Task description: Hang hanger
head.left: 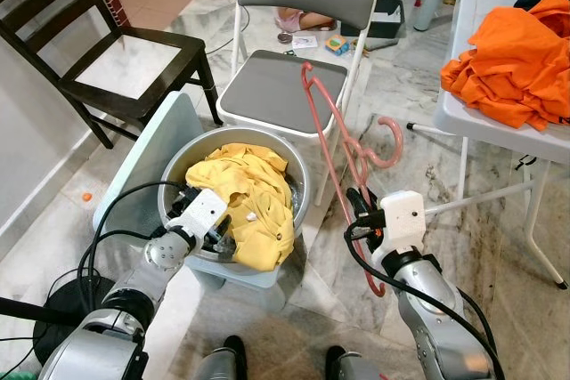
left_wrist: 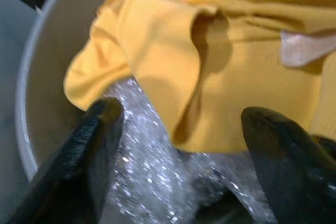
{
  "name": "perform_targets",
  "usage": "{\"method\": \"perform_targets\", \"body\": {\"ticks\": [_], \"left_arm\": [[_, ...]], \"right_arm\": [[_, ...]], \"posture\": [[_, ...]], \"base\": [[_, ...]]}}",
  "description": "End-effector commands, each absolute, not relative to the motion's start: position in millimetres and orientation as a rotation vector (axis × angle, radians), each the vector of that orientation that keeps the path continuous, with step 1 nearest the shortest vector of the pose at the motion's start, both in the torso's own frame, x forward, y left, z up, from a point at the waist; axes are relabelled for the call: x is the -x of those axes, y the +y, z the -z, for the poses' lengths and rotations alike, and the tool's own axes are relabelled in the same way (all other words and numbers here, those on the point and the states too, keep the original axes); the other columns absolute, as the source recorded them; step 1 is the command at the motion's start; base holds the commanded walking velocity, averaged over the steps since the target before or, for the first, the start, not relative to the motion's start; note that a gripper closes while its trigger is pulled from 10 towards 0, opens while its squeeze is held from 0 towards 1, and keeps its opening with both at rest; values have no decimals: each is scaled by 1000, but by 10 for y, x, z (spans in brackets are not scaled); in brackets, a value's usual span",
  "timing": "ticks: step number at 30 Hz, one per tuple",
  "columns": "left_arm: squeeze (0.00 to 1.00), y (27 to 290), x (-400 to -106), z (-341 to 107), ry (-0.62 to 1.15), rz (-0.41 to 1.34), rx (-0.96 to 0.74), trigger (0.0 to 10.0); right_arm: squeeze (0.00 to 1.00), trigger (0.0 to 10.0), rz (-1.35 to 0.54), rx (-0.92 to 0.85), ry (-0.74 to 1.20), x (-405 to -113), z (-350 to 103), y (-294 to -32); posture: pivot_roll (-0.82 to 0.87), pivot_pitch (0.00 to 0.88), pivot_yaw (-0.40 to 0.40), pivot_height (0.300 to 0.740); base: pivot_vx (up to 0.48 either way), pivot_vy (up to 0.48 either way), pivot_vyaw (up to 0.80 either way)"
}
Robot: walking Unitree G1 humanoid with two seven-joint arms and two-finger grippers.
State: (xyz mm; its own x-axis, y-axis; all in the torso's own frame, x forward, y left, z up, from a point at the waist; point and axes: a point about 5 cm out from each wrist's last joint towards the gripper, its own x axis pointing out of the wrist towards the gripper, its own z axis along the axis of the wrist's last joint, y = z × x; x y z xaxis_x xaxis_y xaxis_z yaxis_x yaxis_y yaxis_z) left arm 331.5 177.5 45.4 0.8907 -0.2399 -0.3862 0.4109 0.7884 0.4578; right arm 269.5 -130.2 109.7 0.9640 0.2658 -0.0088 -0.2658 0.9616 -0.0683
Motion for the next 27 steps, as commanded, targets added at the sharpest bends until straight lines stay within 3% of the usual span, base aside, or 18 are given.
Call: {"method": "perform_targets", "body": {"ticks": [1,8,27], "left_arm": [[0,1843,-3281,-396,370,337,-525,0],[0,1974,-3274,-374,423,205,-256,0],[0,1951,-3311,-453,341,189,-70,0]], "right_arm": [[0,10000,-262,71,-13,-2669,-1135,-1311],[0,10000,-266,75,-12,-2688,-1148,-1310],[0,10000,-267,77,-11,-2712,-1148,-1303]], "posture": [[-64,276,26,740],[-57,267,20,740],[-51,263,20,740]], "base": [[0,0,0],[0,0,0],[0,0,0]]}}
